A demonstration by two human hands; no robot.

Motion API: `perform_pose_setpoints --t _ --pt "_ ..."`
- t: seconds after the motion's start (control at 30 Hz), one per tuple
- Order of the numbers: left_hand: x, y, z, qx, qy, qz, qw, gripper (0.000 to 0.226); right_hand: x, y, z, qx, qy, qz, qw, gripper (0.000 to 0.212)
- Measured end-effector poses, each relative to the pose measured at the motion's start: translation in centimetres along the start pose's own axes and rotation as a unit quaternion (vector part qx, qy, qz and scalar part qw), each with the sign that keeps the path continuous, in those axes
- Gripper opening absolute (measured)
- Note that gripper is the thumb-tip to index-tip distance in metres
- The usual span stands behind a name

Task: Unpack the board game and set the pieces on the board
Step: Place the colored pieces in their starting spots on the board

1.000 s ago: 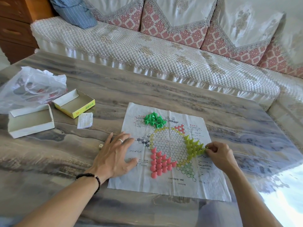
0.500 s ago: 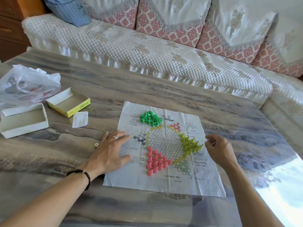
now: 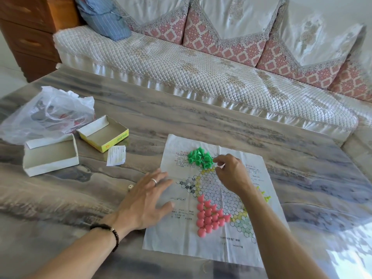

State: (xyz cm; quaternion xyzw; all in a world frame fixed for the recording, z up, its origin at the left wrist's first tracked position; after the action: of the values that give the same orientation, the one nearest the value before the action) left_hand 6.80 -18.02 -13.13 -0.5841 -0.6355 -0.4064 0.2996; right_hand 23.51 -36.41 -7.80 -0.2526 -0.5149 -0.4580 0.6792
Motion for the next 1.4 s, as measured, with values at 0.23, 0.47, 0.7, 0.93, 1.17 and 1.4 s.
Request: perform_pose_setpoints --t 0.23,0.47,0.7,0.93,1.17,1.4 --pt "0.0 1.2 2.1 -0.011 0.038 -0.011 0.999 0.074 -2.5 1.7 0.4 0.001 -0.036 0.038 0.999 0.039" --pt "0.1 1.2 2.1 -0.013 0.062 -0.023 0.998 0.067 -2.3 2.0 -0.5 -0.025 -0.042 0.045 0.998 0.019" --pt "0.1 1.2 2.1 -0.011 0.056 -0.028 0.998 0.066 -1.7 0.9 -0.7 0.000 -0.084 0.061 0.995 0.021" --pt "0.3 1.2 2.0 -0.012 0.061 -0.031 0.998 0.068 -0.4 0.5 -1.3 -0.021 -0.059 0.059 0.996 0.022" --pt "0.4 1.2 1.9 -0.015 0.055 -0.035 0.998 0.067 1.1 0.8 -3.3 -0.085 -0.055 0.066 0.993 0.012" --pt "0.4 1.2 1.9 -0.009 0.049 -0.019 0.999 0.069 -0.1 1.3 -1.9 -0.063 -0.067 0.074 0.993 0.020"
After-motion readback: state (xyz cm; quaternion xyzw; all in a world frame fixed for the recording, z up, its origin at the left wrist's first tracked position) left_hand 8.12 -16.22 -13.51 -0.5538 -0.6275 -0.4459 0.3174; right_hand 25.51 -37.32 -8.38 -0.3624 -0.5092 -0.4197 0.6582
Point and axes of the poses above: each hand's wrist, its own y-axis towards the middle knuckle, its own x-axis out of the back of the hand, z = x × y, the point moved 5 cm from there along y, towards the middle knuckle, and after that the axes turned 2 degrees about -x, right-handed, at the moved point
